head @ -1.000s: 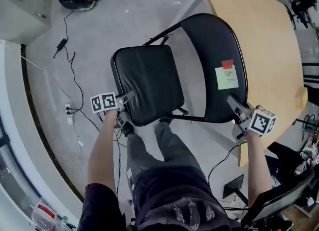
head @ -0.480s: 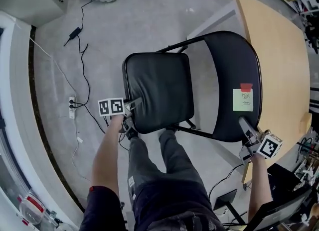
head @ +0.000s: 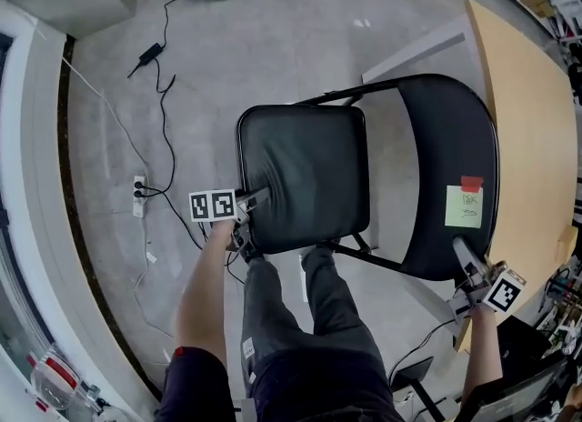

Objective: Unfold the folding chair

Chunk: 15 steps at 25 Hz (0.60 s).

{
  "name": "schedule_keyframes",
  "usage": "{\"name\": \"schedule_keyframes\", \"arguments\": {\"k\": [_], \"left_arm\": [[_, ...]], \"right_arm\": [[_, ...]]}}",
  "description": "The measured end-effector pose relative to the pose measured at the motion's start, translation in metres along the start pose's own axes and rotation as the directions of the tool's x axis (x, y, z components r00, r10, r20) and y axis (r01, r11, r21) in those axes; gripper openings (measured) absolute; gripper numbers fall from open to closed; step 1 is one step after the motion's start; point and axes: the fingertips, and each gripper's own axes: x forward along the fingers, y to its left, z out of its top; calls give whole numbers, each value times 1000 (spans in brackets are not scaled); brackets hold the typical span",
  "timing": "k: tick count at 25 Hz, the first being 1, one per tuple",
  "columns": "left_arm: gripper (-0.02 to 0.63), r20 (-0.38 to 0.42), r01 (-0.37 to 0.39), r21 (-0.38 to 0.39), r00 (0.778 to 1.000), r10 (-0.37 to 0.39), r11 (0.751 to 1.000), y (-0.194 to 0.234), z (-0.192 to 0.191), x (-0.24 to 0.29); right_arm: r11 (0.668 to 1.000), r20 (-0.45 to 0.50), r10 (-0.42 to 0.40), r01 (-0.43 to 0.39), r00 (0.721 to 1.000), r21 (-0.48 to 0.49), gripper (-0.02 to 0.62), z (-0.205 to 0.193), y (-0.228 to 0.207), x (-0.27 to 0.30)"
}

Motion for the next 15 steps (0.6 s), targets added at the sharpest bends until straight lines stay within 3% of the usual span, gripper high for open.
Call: {"name": "schedule_keyframes", "arguments": {"k": [15], "left_arm": [[339, 35, 14, -28, 999, -13, 1000, 65, 7, -17]], "right_arm": [[999, -15, 27, -26, 1000, 32, 78, -16, 21, 30]]}}
